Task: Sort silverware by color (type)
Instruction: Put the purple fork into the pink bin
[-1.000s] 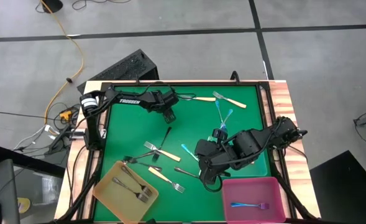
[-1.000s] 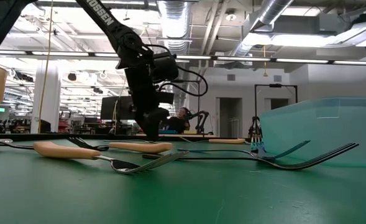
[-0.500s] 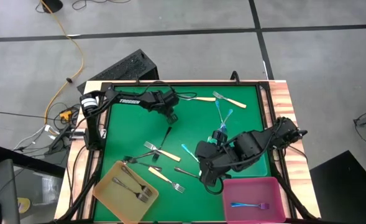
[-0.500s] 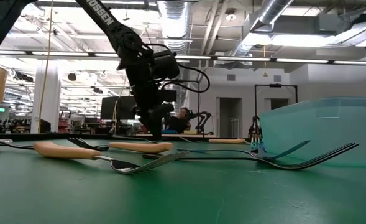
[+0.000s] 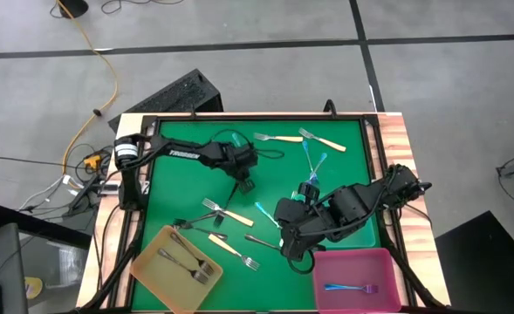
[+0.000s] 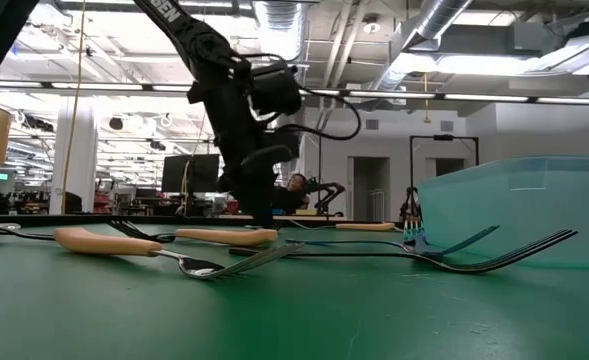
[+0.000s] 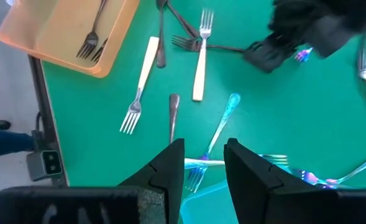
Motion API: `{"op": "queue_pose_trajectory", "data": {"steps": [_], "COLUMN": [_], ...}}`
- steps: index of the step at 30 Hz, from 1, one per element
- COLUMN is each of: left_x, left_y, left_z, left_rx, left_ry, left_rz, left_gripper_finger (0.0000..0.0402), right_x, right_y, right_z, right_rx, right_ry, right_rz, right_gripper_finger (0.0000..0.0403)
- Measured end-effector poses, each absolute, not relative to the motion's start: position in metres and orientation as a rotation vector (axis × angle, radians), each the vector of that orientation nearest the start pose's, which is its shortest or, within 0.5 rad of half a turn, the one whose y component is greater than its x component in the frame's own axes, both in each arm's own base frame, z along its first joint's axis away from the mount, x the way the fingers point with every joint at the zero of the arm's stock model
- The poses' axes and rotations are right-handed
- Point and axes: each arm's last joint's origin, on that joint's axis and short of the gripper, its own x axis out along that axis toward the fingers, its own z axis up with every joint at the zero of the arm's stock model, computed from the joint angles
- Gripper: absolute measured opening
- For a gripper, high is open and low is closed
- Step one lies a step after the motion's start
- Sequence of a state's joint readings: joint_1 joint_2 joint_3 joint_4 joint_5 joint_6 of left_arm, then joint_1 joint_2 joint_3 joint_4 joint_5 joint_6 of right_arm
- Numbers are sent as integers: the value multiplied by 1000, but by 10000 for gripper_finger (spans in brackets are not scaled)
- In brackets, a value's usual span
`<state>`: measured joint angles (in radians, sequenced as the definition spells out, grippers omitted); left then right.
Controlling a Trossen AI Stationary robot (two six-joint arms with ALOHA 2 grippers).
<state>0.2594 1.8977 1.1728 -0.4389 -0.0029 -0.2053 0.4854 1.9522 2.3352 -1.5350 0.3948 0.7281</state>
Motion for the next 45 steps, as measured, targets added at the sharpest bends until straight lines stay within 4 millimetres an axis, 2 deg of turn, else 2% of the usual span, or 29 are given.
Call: {"op": "queue_pose_trajectory", "data": {"steps": [5,8,11,14,17,22,26,30,33,35,37,40,45], "left_x": [359,359,356,345,322,269,229,199,179,167,153,137,114], "left_y": [65,49,35,28,24,21,20,15,11,9,6,3,0], "left_z": [147,155,178,213,252,309,345,367,378,383,389,396,401], "left_rx": [-361,-422,-435,-422,-402,-379,-343,-297,-298,-315,-353,-412,-478], "left_ry": [1150,1151,1093,1023,957,849,706,605,555,527,486,441,400], "left_rz": [286,214,171,164,192,278,336,299,261,240,219,193,171], "left_gripper_finger": [0,0,0,0,0,0,2,24,57,83,109,139,161], "right_x": [322,322,320,317,319,332,352,391,421,432,448,465,486], "right_y": [157,154,147,135,120,89,66,54,40,30,18,5,-18], "right_z": [408,411,416,424,428,426,415,393,370,359,333,304,251], "right_rx": [118,70,49,47,41,22,-71,-193,-239,-271,-324,-385,-432], "right_ry": [1014,981,938,919,903,927,983,991,998,1015,1082,1143,1271], "right_rz": [-306,-333,-381,-391,-434,-488,-450,-300,-211,-182,-171,-130,-110], "right_gripper_finger": [134,134,134,134,134,135,147,180,213,234,251,262,265]}}
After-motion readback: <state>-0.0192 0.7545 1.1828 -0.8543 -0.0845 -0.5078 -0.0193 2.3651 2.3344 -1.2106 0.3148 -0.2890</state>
